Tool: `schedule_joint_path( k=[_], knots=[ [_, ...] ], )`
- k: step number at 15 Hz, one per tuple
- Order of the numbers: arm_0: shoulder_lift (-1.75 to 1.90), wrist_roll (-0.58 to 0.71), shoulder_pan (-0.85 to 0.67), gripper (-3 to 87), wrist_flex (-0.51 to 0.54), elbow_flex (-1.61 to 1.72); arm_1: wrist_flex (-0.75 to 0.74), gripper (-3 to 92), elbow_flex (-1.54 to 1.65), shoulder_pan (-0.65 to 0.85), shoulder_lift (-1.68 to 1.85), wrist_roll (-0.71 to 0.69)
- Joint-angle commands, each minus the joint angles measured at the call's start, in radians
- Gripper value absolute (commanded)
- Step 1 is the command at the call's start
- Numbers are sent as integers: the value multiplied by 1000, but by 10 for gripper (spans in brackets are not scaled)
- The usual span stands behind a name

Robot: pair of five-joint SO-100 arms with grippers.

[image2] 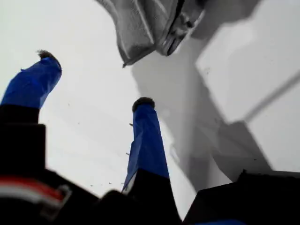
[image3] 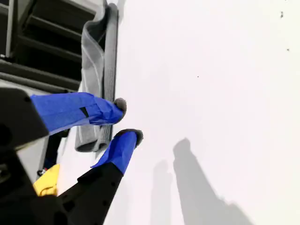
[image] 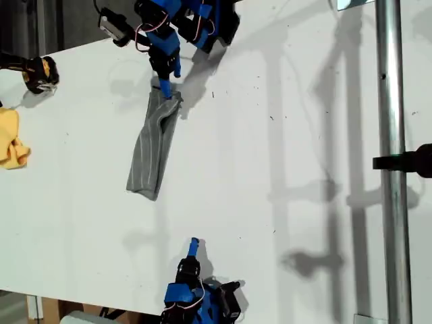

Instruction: Grasp corners of a towel and fold twice.

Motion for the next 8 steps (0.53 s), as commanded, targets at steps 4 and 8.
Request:
schedule_joint_path(
  k=[4,8],
  knots=[
    [8,-21,-14,71,2,0,-261,364,-84,215,-364,-166],
    [8,-29,-20,71,2,3,-448,364,-167,187,-735,-170]
  ],
)
